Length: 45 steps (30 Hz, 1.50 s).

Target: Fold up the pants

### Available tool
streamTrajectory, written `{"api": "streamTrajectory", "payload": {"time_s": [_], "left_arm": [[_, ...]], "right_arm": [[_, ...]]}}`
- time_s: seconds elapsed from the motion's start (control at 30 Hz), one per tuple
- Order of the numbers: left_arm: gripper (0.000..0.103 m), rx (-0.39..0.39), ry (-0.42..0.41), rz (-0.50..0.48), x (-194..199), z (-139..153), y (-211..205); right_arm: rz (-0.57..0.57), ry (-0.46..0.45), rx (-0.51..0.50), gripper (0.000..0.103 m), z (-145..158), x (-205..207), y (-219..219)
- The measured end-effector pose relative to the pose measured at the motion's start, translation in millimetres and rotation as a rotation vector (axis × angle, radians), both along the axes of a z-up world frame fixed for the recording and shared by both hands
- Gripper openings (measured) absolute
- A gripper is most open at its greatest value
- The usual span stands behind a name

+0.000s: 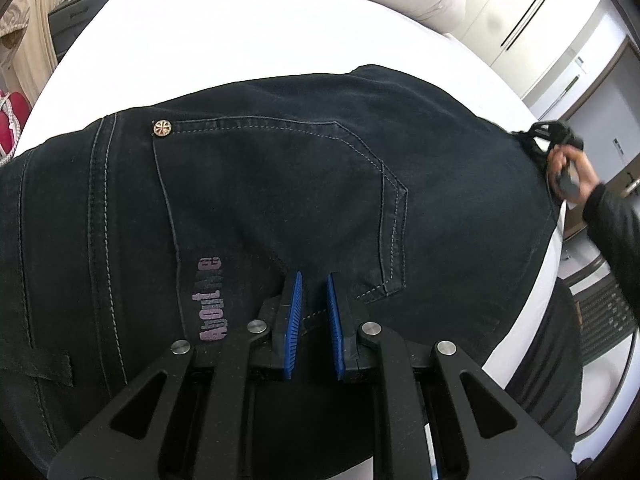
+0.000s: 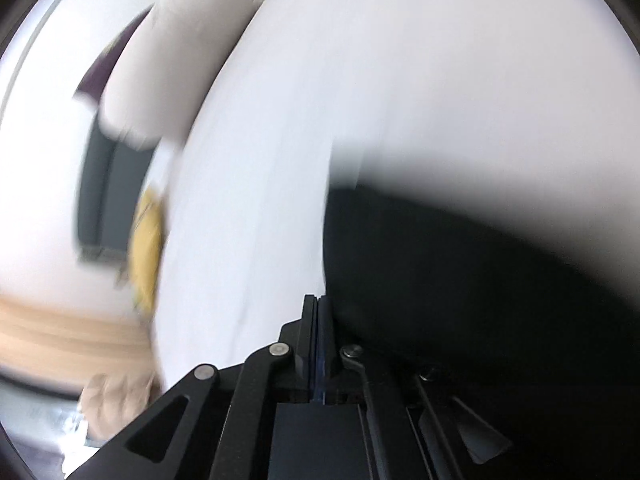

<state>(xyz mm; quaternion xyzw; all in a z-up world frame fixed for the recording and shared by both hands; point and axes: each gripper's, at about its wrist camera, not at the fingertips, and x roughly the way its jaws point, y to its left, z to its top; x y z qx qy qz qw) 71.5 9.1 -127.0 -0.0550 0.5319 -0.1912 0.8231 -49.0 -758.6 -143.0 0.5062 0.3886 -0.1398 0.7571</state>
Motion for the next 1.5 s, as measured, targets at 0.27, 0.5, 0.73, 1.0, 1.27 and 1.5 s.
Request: {"api": "streamTrajectory", "payload": {"time_s": [0.27, 0.5, 0.73, 1.0, 1.27, 1.5], "left_arm": [[0.013, 0.013, -0.021, 0.003, -7.7, 2.3, -1.4], [0.013, -0.003, -0.017, 0.017, -11.4, 5.8, 3.1], [0.013, -0.012, -0.068, -0.016, -0.4, 47.5, -16.1], [0.013, -0.169, 0.007, -0.268, 107.1, 33.7, -141.5], [0.004, -0.269, 0.087, -0.078, 134.6, -18.8, -26.9], [0.004, -0.206, -0.012, 0.176, 79.0, 15.9, 111.4]], "right_arm": [[0.184, -0.13, 0.017, 0.006, 56.9, -45.5, 71.1], [0.347, -0.109, 0.271, 0.0, -21.4, -83.0, 159.7], [-0.022, -0.053, 0.07, 0.0, 1.1, -118.3, 25.8], [0.018, -0.057, -0.039, 0.0, 6.3, -119.6, 52.1], [0.036, -0.069, -0.008, 0.0, 1.0, -115.0, 45.9], [0.048, -0.017, -0.062, 0.0, 17.0, -114.9, 43.2]]}}
